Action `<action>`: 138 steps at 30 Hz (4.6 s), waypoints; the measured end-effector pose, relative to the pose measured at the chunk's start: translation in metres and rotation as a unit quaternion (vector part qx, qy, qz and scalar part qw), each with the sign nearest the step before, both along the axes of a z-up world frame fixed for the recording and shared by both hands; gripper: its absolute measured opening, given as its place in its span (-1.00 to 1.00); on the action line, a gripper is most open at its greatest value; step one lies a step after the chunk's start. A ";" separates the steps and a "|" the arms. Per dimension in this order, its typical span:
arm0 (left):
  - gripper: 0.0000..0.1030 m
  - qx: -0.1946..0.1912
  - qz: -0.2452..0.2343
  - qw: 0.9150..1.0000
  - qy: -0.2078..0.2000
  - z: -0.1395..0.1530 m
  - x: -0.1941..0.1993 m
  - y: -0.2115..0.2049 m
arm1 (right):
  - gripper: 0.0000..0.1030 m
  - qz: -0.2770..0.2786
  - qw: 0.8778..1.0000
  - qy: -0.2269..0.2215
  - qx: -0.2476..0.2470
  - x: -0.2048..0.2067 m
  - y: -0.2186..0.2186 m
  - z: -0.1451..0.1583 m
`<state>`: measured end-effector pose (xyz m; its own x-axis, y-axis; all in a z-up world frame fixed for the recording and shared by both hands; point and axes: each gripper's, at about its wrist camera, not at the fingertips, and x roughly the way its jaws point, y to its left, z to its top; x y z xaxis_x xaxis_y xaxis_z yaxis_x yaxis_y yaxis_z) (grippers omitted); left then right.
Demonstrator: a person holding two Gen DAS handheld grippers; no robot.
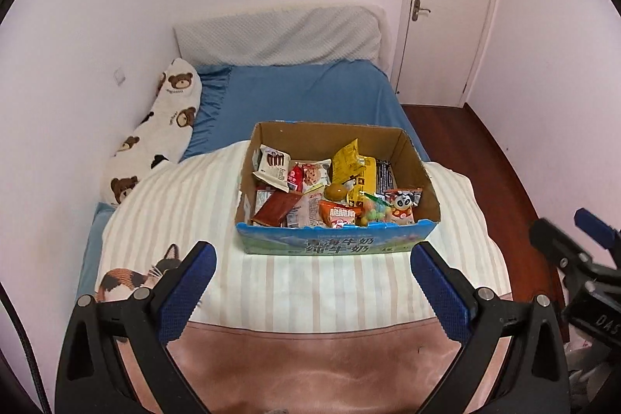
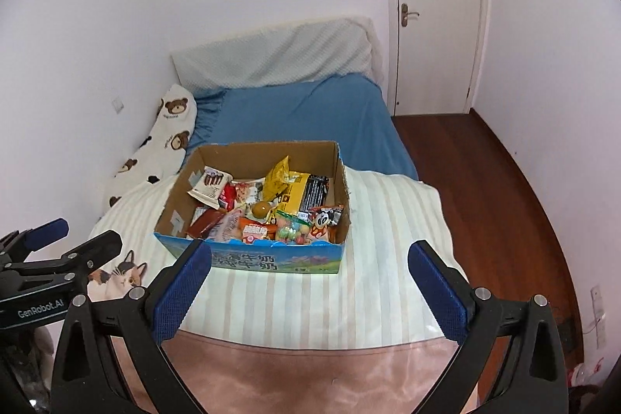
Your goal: Organize snacks
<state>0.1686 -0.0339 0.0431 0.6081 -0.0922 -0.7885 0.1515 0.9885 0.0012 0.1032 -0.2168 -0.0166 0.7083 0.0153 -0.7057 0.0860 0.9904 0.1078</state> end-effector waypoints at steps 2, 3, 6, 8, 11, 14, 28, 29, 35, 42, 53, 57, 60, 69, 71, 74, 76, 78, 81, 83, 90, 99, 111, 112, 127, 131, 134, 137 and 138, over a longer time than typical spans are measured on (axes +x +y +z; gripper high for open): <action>1.00 -0.003 -0.002 1.000 -0.002 0.004 -0.010 0.001 | 1.00 0.001 1.000 -0.012 -0.002 -0.015 0.002 0.011; 1.00 -0.004 -0.001 1.000 -0.002 0.006 -0.015 0.002 | 1.00 0.001 1.000 -0.016 -0.003 -0.020 0.004 0.015; 1.00 -0.014 0.003 1.000 -0.001 0.011 -0.024 0.004 | 1.00 0.004 1.000 -0.030 -0.007 -0.036 0.009 0.028; 1.00 -0.019 0.007 1.000 -0.002 0.016 -0.030 0.006 | 1.00 0.008 0.999 -0.038 -0.016 -0.046 0.014 0.036; 0.99 -0.020 0.009 1.000 -0.010 0.023 -0.037 0.009 | 1.00 0.014 0.999 -0.046 -0.023 -0.058 0.019 0.045; 0.99 -0.017 0.013 1.000 -0.015 0.027 -0.043 0.011 | 1.00 0.019 0.999 -0.045 -0.022 -0.062 0.020 0.048; 1.00 -0.014 0.021 1.000 -0.017 0.024 -0.047 0.013 | 1.00 0.022 0.999 -0.040 -0.023 -0.064 0.021 0.046; 1.00 -0.014 0.023 1.000 -0.017 0.023 -0.046 0.013 | 1.00 0.021 0.999 -0.040 -0.023 -0.063 0.020 0.046; 1.00 -0.004 0.030 0.999 -0.015 0.012 -0.031 0.010 | 1.00 0.012 0.999 -0.040 -0.029 -0.048 0.015 0.039; 1.00 0.008 0.040 0.999 0.008 -0.010 0.001 0.006 | 1.00 0.004 0.999 -0.028 -0.031 -0.017 0.010 0.018; 1.00 0.035 0.041 0.998 0.027 -0.042 0.050 -0.005 | 1.00 -0.025 0.999 -0.009 -0.036 0.039 -0.004 -0.015; 1.00 0.041 0.040 0.998 0.031 -0.052 0.069 -0.008 | 1.00 -0.031 0.999 0.001 -0.037 0.062 -0.007 -0.028; 1.00 0.043 0.037 0.998 0.034 -0.058 0.080 -0.011 | 1.00 -0.032 0.999 0.009 -0.037 0.076 -0.008 -0.038; 1.00 0.045 0.035 0.997 0.043 -0.069 0.100 -0.015 | 1.00 -0.036 0.998 0.035 -0.043 0.106 -0.009 -0.066; 1.00 0.044 0.034 0.997 0.045 -0.071 0.102 -0.015 | 1.00 -0.036 0.998 0.037 -0.043 0.107 -0.009 -0.068; 1.00 0.044 0.033 0.997 0.051 -0.074 0.104 -0.015 | 1.00 -0.036 0.998 0.039 -0.043 0.110 -0.010 -0.069; 1.00 0.043 0.032 0.997 0.053 -0.075 0.105 -0.015 | 1.00 -0.035 0.998 0.040 -0.044 0.111 -0.009 -0.071; 1.00 0.043 0.032 0.997 0.053 -0.075 0.105 -0.015 | 1.00 -0.035 0.998 0.041 -0.043 0.110 -0.009 -0.070; 1.00 0.041 0.031 0.997 0.055 -0.079 0.106 -0.016 | 1.00 -0.034 0.997 0.042 -0.048 0.111 -0.008 -0.072; 1.00 0.038 0.031 0.997 0.061 -0.082 0.107 -0.016 | 1.00 -0.033 0.997 0.043 -0.050 0.111 -0.007 -0.073; 1.00 0.037 0.033 0.997 0.067 -0.088 0.107 -0.013 | 1.00 -0.034 0.997 0.049 -0.050 0.111 -0.005 -0.078; 1.00 0.035 0.030 0.997 0.063 -0.085 0.104 -0.011 | 1.00 -0.035 0.997 0.050 -0.048 0.107 -0.004 -0.079; 1.00 0.036 0.024 0.997 0.057 -0.079 0.098 -0.014 | 1.00 -0.035 0.997 0.050 -0.048 0.104 -0.003 -0.078; 1.00 0.036 0.024 0.997 0.057 -0.078 0.098 -0.015 | 1.00 -0.036 0.997 0.050 -0.048 0.104 -0.003 -0.078; 1.00 0.035 0.022 0.998 0.057 -0.078 0.093 -0.016 | 1.00 -0.028 0.997 0.052 -0.045 0.095 -0.001 -0.072; 1.00 0.036 0.022 0.998 0.056 -0.078 0.093 -0.016 | 1.00 -0.026 0.997 0.053 -0.045 0.094 0.000 -0.072; 1.00 0.036 0.022 0.998 0.057 -0.078 0.091 -0.016 | 1.00 -0.025 0.997 0.052 -0.044 0.094 0.000 -0.072; 1.00 0.036 0.022 0.997 0.057 -0.078 0.091 -0.017 | 1.00 -0.024 0.997 0.051 -0.043 0.093 0.000 -0.072; 1.00 0.036 0.022 0.997 0.057 -0.078 0.090 -0.016 | 1.00 -0.025 0.997 0.051 -0.043 0.093 0.000 -0.072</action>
<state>0.2590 -0.0504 -0.0353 0.5164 -0.0087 -0.8563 0.1110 0.9922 0.0569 0.1965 -0.2172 -0.0890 0.6309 -0.0814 -0.7716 0.1412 0.9899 0.0110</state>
